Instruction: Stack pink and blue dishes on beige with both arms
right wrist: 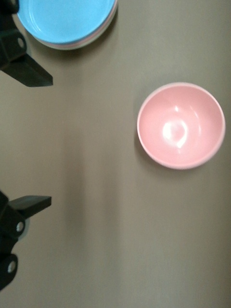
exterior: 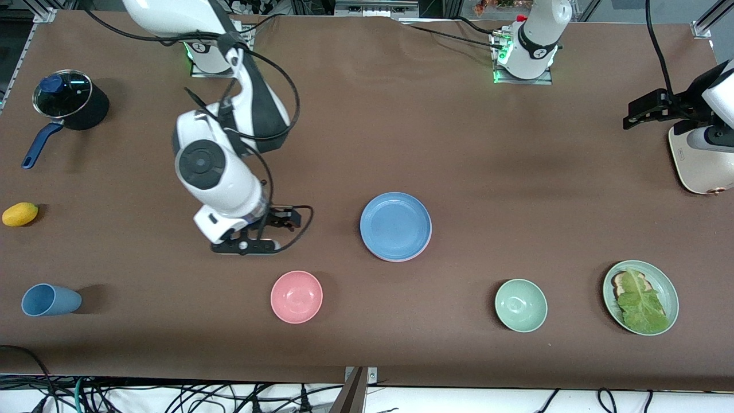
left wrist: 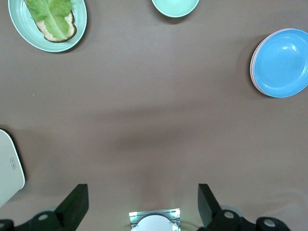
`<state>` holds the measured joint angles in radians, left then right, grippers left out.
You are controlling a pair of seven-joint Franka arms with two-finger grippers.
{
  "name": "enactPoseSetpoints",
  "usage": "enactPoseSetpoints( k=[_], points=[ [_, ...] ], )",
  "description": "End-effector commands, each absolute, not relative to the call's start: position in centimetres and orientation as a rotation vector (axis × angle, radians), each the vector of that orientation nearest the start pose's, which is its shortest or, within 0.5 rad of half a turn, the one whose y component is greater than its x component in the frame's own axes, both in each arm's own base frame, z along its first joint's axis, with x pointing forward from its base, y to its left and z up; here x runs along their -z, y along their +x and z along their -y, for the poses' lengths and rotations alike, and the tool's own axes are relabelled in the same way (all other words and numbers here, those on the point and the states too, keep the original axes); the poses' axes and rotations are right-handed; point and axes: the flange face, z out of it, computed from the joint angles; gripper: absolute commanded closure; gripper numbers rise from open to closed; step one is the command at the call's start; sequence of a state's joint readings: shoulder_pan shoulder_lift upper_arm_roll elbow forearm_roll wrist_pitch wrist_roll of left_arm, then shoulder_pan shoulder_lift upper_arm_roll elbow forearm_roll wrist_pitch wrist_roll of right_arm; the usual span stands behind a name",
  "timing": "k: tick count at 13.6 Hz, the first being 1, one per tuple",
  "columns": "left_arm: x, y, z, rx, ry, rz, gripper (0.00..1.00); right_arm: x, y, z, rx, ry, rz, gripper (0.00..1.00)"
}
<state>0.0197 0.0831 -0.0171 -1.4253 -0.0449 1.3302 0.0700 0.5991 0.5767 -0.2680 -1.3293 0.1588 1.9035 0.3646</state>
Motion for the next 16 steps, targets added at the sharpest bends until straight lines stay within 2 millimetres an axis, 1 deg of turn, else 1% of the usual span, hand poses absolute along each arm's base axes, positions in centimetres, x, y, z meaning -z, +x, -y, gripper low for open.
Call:
enactPoseSetpoints(
  k=[1, 2, 3, 4, 5, 6, 7, 8, 9, 10, 11, 12, 13, 14, 16],
  points=[
    [-62.8, 55.6, 0.3, -0.273, -3.170, -0.132, 0.00, -44.8, 66.6, -22.9, 0.016, -3.148, -0.146, 0.00],
    [-62.8, 55.6, 0.3, -0.273, -3.170, -0.132, 0.00, -47.2, 67.1, -20.4, 0.056, -3.140, -0.201, 0.00],
    [-62.8, 55.6, 0.3, -0.273, -3.170, -0.132, 0.00, -49.3, 67.2, -18.9, 0.080, -3.131, -0.231, 0.00],
    [-62.8, 55.6, 0.3, -0.273, -3.170, -0.132, 0.00, -51.4, 66.8, -16.9, 0.069, -3.104, -0.245, 0.00],
    [-62.8, 55.6, 0.3, -0.273, -3.170, -0.132, 0.00, -53.9, 65.5, -16.2, 0.033, -3.072, -0.210, 0.00],
    [-62.8, 55.6, 0.3, -0.273, -3.170, -0.135, 0.00, -54.9, 64.7, -15.3, -0.005, -3.087, -0.177, 0.00],
    [-62.8, 55.6, 0.3, -0.273, -3.170, -0.135, 0.00, -55.8, 63.7, -13.5, -0.084, -3.104, -0.152, 0.00],
    [-62.8, 55.6, 0.3, -0.273, -3.170, -0.132, 0.00, -57.8, 62.0, -12.5, -0.145, -3.100, -0.083, 0.00],
    [-62.8, 55.6, 0.3, -0.273, -3.170, -0.132, 0.00, -58.3, 61.3, -11.4, -0.186, -3.098, -0.031, 0.00],
    [-62.8, 55.6, 0.3, -0.273, -3.170, -0.132, 0.00, -58.4, 61.1, -10.7, -0.198, -3.102, -0.017, 0.00],
    [-62.8, 55.6, 0.3, -0.273, -3.170, -0.132, 0.00, -59.4, 60.6, -9.8, -0.187, -3.121, -0.018, 0.00],
    [-62.8, 55.6, 0.3, -0.273, -3.170, -0.132, 0.00, -59.3, 60.0, -8.5, -0.202, -3.138, -0.033, 0.00],
    [-62.8, 55.6, 0.3, -0.273, -3.170, -0.132, 0.00, -59.9, 59.1, -7.9, -0.200, -3.142, -0.015, 0.00],
    [-62.8, 55.6, 0.3, -0.273, -3.170, -0.132, 0.00, -59.6, 58.0, -7.1, -0.208, -3.145, -0.003, 0.00],
    [-62.8, 55.6, 0.3, -0.273, -3.170, -0.132, 0.00, -59.5, 56.0, -5.3, -0.136, -3.158, -0.014, 0.00]
  ],
)
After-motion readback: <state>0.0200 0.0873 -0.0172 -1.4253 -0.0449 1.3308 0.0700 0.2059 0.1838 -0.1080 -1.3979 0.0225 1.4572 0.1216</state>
